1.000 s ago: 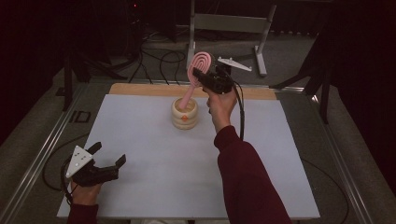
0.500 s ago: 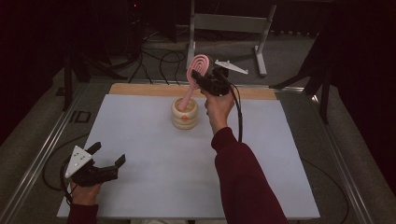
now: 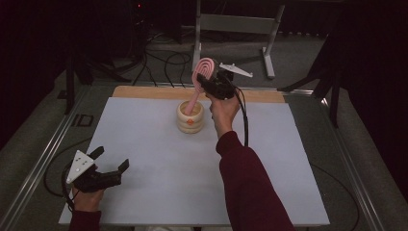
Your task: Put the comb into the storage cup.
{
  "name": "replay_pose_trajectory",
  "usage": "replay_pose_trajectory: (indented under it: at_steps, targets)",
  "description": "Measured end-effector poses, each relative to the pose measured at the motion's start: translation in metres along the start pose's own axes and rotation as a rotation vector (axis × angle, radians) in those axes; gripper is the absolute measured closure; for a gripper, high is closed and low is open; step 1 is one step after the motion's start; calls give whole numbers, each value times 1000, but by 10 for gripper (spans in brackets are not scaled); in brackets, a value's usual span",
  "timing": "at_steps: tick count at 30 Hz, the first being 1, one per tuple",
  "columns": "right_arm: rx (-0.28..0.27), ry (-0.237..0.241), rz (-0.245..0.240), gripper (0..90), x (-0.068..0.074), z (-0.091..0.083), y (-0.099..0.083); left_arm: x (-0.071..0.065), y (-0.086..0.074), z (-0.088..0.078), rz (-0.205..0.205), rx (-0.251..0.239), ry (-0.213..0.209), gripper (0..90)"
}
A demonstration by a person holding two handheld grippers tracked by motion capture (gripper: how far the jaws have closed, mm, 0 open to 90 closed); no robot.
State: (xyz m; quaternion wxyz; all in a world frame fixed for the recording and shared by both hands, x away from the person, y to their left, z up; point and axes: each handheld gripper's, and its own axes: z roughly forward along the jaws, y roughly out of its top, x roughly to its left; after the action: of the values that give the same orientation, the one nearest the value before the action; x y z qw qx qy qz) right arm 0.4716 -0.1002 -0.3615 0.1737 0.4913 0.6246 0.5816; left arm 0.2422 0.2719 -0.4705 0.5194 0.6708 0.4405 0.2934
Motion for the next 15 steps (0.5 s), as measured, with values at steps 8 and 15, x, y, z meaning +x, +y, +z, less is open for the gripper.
replay_pose_trajectory:
  at_steps: [8,15]
  targets:
    - [18,-11,-9,638,0,5,-5,0,0,0,0,1,0,2]
    - [19,-23,-12,638,0,7,-9,0,0,-1,-3,-3,2,2]
